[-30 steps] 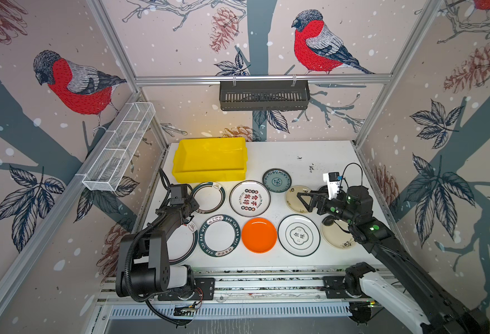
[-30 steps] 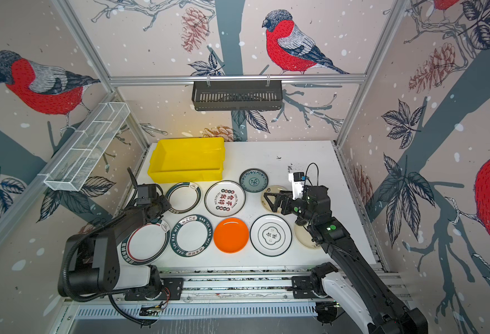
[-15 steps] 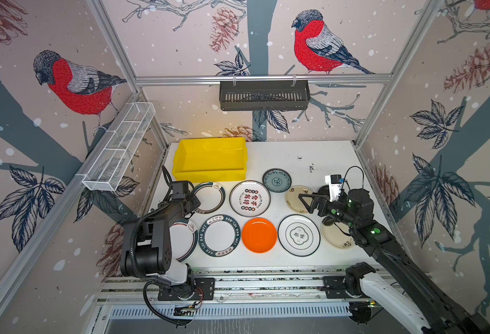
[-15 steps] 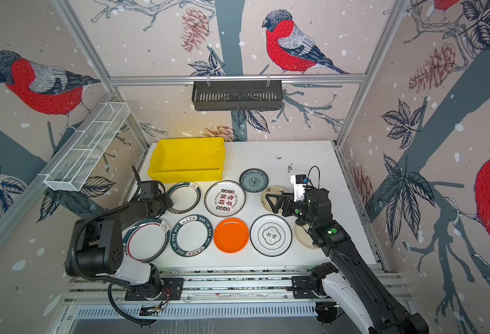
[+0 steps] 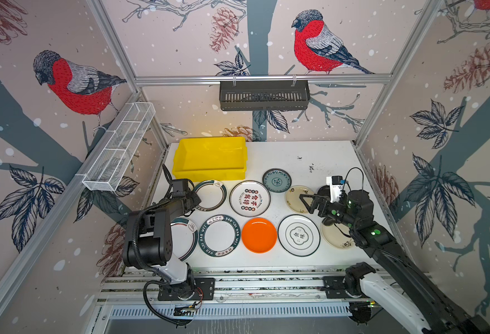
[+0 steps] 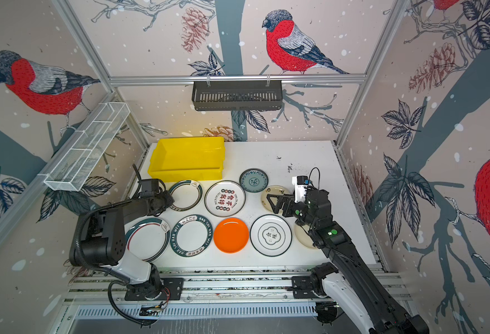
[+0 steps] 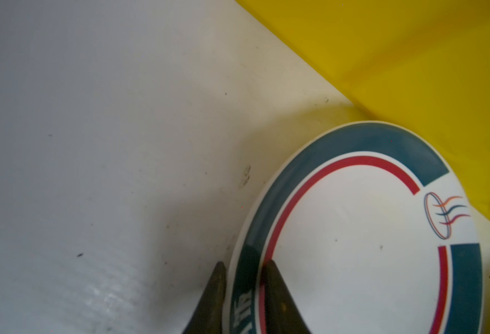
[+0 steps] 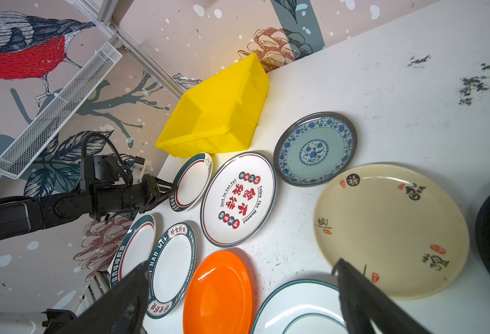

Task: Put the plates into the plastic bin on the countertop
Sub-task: 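Close the left gripper on the edge of the small green-rimmed plate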

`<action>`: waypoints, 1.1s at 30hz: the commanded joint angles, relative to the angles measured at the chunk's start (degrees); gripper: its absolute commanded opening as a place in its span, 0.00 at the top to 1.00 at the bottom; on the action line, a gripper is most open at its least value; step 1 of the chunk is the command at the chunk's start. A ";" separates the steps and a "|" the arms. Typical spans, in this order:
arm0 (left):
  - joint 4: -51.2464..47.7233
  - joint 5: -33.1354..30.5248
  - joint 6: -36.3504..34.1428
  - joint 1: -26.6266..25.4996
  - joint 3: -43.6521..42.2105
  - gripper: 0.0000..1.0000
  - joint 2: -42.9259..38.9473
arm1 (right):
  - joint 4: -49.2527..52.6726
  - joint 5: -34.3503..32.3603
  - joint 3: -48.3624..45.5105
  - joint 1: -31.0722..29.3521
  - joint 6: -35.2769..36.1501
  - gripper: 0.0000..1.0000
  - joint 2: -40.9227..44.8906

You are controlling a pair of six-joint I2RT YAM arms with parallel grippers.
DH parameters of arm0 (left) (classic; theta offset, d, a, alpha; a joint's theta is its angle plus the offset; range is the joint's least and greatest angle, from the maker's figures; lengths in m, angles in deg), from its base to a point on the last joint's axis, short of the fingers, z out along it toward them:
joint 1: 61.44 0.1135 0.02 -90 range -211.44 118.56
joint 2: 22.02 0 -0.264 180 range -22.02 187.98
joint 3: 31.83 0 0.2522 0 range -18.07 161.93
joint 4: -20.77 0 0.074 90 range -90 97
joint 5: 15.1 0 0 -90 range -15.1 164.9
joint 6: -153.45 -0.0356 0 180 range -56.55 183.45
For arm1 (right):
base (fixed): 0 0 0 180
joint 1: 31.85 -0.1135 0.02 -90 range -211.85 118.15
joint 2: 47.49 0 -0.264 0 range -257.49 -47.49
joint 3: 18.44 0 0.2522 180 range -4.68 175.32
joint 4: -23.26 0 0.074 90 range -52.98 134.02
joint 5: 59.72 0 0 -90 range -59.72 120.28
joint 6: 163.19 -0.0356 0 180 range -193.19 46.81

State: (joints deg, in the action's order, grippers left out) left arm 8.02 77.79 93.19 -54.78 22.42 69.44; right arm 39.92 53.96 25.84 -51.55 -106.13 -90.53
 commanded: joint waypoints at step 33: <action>-2.25 -2.27 -3.07 0.29 -1.91 0.89 -2.59 | -1.05 -1.58 -1.17 -0.94 -0.27 0.00 0.42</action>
State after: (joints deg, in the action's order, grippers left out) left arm 7.45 76.11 90.45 -54.56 20.73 67.19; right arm 39.98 52.76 24.82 -52.36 -106.20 -90.21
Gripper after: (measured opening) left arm 0.108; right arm 0.997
